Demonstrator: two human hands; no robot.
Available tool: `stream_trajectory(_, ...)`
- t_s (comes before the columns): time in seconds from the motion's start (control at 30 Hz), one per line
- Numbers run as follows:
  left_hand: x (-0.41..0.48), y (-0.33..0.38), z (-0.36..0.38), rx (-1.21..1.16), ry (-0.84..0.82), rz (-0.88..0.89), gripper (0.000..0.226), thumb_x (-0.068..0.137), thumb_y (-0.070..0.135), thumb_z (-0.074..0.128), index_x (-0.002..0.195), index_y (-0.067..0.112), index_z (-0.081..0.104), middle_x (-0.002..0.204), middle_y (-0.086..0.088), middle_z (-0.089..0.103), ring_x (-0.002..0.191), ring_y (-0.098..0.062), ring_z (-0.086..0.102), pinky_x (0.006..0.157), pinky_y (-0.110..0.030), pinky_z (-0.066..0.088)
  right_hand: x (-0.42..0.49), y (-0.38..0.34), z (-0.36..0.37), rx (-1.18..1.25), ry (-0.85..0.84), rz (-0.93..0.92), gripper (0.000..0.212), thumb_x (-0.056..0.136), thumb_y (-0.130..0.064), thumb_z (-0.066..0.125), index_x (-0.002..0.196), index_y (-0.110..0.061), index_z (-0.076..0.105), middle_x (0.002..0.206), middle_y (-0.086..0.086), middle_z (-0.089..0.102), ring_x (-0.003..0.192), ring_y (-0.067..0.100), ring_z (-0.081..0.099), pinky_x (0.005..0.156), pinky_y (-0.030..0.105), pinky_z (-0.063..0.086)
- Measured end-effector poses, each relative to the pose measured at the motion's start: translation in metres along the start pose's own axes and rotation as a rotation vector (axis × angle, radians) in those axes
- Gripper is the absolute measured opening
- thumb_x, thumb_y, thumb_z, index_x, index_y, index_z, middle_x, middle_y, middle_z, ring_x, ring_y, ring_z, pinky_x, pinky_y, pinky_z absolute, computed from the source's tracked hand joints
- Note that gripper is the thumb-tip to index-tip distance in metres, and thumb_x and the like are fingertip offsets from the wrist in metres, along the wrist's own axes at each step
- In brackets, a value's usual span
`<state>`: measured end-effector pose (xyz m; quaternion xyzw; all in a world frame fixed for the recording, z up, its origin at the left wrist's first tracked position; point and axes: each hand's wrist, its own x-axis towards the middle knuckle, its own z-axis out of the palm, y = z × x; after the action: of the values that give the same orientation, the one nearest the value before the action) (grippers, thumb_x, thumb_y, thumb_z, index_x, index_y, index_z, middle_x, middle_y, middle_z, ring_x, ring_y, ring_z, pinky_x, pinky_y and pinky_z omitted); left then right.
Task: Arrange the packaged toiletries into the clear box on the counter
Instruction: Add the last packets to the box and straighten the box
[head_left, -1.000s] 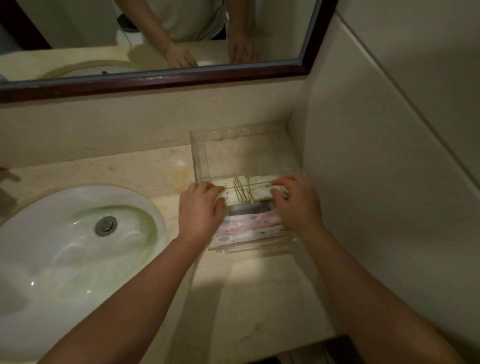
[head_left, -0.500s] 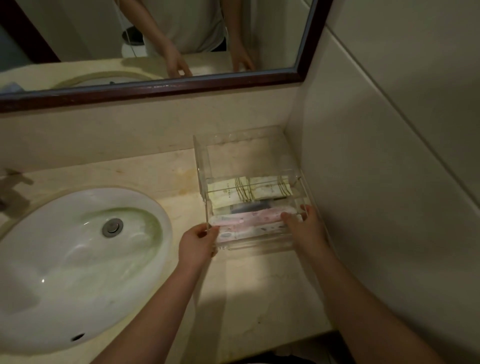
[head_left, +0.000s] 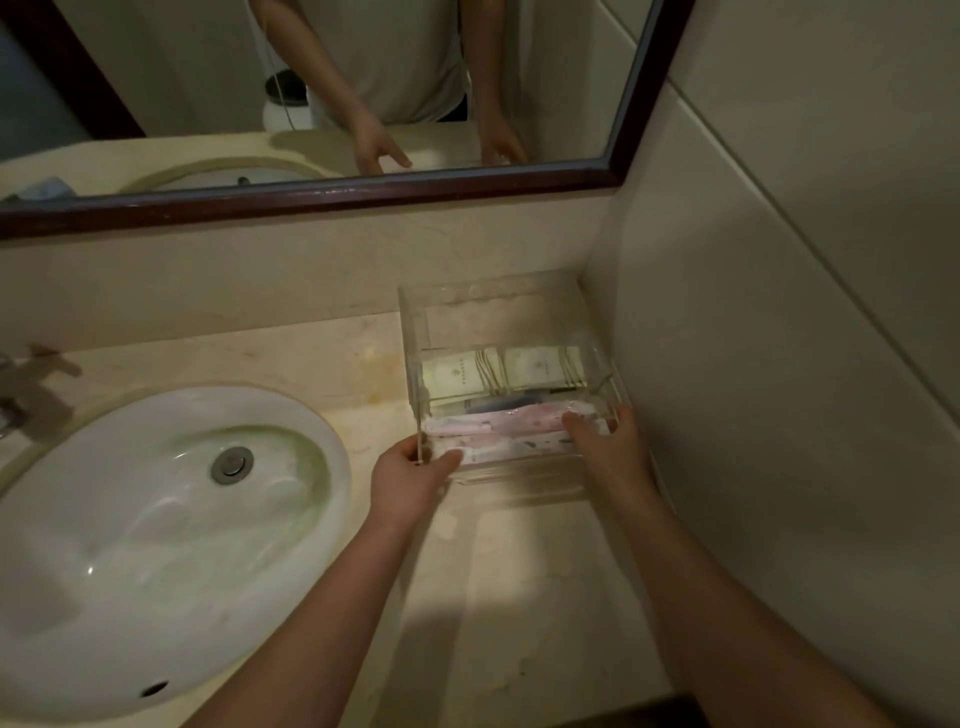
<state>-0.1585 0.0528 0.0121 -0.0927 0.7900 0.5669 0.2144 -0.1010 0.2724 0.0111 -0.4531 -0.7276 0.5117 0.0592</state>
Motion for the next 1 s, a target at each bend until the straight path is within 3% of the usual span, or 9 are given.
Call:
stream_trajectory(0.2,0.015,0.006,0.005,-0.026,0.059,-0.021,0.026,0.071,0.029,0.076,0.094,0.016,0.074,0.085,-0.011,0.074,0.079,-0.025,0.070,0.080,-0.049,0.057,0.011,-0.007,0.014,0.034,0.045,0.024,0.091,0.067,-0.051,0.075,0.141,-0.011,0.040,0.137,0.014,0.053,0.119,0.029,0.056,0.102,0.042,0.047)
stream_trajectory(0.3,0.016,0.008,0.005,0.017,0.025,0.049,0.020,0.073,0.014,0.077,0.090,0.024,0.071,0.086,-0.005,0.074,0.080,-0.023,0.070,0.077,-0.041,0.057,0.022,-0.013,0.022,0.037,0.078,0.027,0.092,0.060,-0.049,0.075,0.138,-0.010,0.044,0.133,0.014,0.056,0.117,0.030,0.058,0.101,0.042,0.047)
stream_trajectory(0.4,0.018,0.005,0.005,0.066,0.021,0.120,0.030,0.072,0.002,0.074,0.084,0.029,0.066,0.080,0.001,0.073,0.076,-0.019,0.069,0.068,-0.032,0.054,0.037,-0.015,0.029,0.035,0.117,0.026,0.102,0.047,-0.056,0.073,0.134,-0.011,0.046,0.130,0.012,0.059,0.116,0.031,0.060,0.099,0.042,0.050)
stream_trajectory(0.5,0.021,0.004,0.010,0.048,0.089,0.136,0.040,0.071,0.001,0.077,0.099,0.021,0.057,0.083,0.014,0.064,0.075,-0.001,0.062,0.058,-0.005,0.045,0.035,-0.028,0.033,0.014,0.162,0.045,0.090,0.060,-0.035,0.085,0.132,-0.003,0.041,0.131,0.017,0.056,0.116,0.033,0.057,0.092,0.026,0.044)
stream_trajectory(0.6,0.023,-0.001,0.014,-0.016,0.171,0.115,0.059,0.071,0.004,0.081,0.118,0.012,0.046,0.092,0.010,0.058,0.076,0.001,0.058,0.060,-0.005,0.046,0.041,-0.026,0.034,-0.013,0.187,0.045,0.085,0.066,-0.024,0.085,0.132,-0.003,0.036,0.133,0.024,0.050,0.119,0.038,0.052,0.094,0.034,0.045)
stream_trajectory(0.73,0.029,-0.004,0.016,0.006,0.210,0.154,0.086,0.071,0.013,0.083,0.142,0.014,0.035,0.131,-0.001,0.048,0.086,-0.005,0.061,0.063,-0.003,0.045,0.042,-0.023,0.033,0.031,0.178,-0.013,0.091,0.066,-0.029,0.084,0.139,-0.006,0.035,0.136,0.019,0.050,0.122,0.035,0.052,0.101,0.040,0.046)
stream_trajectory(0.83,0.033,-0.003,0.015,0.050,0.192,0.164,0.094,0.071,0.019,0.084,0.148,0.014,0.029,0.142,-0.004,0.046,0.078,0.000,0.062,0.064,-0.001,0.043,0.041,-0.017,0.032,0.074,0.141,-0.067,0.096,0.063,-0.037,0.082,0.142,-0.011,0.033,0.139,0.015,0.049,0.126,0.031,0.050,0.107,0.042,0.043)
stream_trajectory(0.9,0.034,-0.004,0.014,0.064,0.169,0.170,0.097,0.070,0.021,0.084,0.149,0.016,0.028,0.135,-0.007,0.055,0.078,-0.003,0.064,0.069,-0.005,0.043,0.039,-0.007,0.030,0.084,0.084,-0.103,0.098,0.061,-0.041,0.079,0.144,-0.018,0.031,0.142,0.010,0.049,0.128,0.025,0.051,0.107,0.044,0.043)
stream_trajectory(1.0,0.035,-0.005,0.012,0.057,0.147,0.178,0.090,0.071,0.020,0.083,0.147,0.020,0.035,0.108,-0.007,0.067,0.080,-0.016,0.067,0.074,-0.015,0.049,0.037,0.006,0.020,0.093,0.036,-0.128,0.090,0.066,-0.038,0.080,0.143,-0.027,0.034,0.140,0.000,0.054,0.124,0.016,0.056,0.103,0.041,0.048)
